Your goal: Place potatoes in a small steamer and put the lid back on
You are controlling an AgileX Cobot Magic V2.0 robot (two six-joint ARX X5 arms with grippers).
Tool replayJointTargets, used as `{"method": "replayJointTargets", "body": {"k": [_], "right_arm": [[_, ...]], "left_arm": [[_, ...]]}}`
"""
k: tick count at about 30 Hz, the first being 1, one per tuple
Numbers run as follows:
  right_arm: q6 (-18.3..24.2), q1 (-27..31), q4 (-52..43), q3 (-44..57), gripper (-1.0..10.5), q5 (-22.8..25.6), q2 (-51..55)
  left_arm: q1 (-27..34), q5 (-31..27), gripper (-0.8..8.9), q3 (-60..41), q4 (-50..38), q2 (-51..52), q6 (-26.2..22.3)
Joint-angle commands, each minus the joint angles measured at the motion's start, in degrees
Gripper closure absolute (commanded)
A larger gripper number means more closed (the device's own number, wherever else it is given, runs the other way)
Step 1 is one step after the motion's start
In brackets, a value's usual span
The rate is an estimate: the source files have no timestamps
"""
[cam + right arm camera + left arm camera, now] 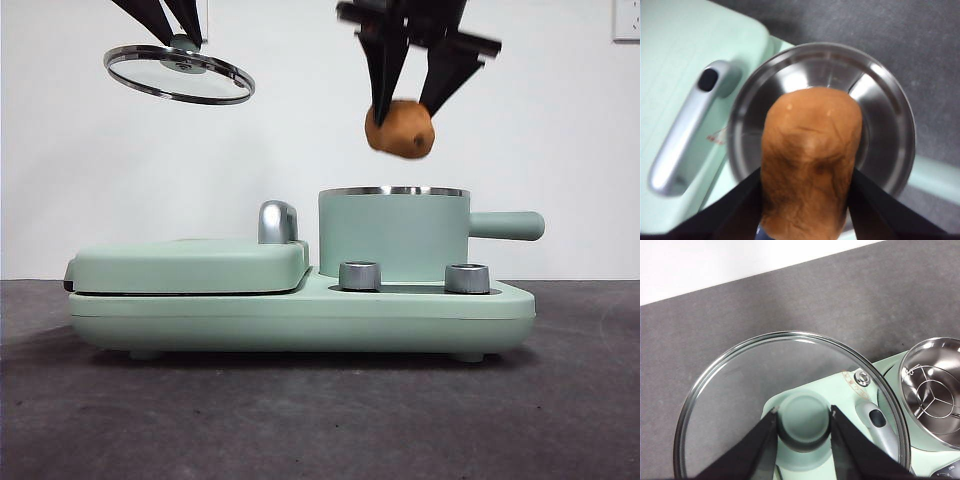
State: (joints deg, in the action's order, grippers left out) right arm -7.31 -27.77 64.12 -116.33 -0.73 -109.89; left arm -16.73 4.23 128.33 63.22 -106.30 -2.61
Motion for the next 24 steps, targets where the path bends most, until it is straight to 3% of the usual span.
{"method": "replayJointTargets", "body": {"k": [1,19,24], "right_arm": [[1.4,0.2,-1.8,-1.5,7.6,-0.8,-2.8],[1.8,0.5,-1.7,-1.5,7.6,-1.4,-10.8],[1.7,0.5,-1.8,-1.5,6.2,-1.4,-10.8]], "left_arm": [[-0.2,0.1,7.91,2.3,-1.5,-0.2,-0.6],[-0.2,0.1,7.91,2.3,-1.5,-1.2,-0.6],[-0.2,0.1,7.91,2.3,-1.5,-1.2,-0.6]]}}
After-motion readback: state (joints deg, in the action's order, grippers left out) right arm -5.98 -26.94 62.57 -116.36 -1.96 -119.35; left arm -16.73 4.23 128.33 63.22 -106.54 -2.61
